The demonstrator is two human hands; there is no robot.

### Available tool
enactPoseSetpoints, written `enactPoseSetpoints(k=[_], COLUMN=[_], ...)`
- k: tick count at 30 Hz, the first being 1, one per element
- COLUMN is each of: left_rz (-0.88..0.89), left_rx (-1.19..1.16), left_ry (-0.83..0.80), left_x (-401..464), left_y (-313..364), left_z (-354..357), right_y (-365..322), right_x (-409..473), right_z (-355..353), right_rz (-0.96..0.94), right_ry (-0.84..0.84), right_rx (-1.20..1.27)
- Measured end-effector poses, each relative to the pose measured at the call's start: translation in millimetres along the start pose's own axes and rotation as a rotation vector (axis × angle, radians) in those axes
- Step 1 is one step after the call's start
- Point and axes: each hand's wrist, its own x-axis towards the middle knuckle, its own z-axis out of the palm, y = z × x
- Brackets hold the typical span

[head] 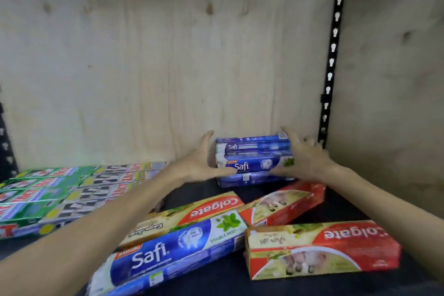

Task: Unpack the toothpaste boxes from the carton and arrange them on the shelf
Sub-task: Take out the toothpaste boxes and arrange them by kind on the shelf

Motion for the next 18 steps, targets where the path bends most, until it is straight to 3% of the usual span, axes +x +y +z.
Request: enactPoseSetpoints(k=[5,9,18], left_rz=[0.038,0.114,0.098], left_rx=[-0.176,-0.226,-0.069], left_ry=[0.050,0.097,0.044], left_x=[28,38,47], left_y=[-7,-15,1], left_z=[28,47,57], right_y=[35,42,61], right_x=[22,30,34], right_z=[4,16,20], right_rz=[-0.077,-0.145,-0.050], right_ry=[-0.226,-0.251,-0.157], right_rx=[0.337,0.527,0.477])
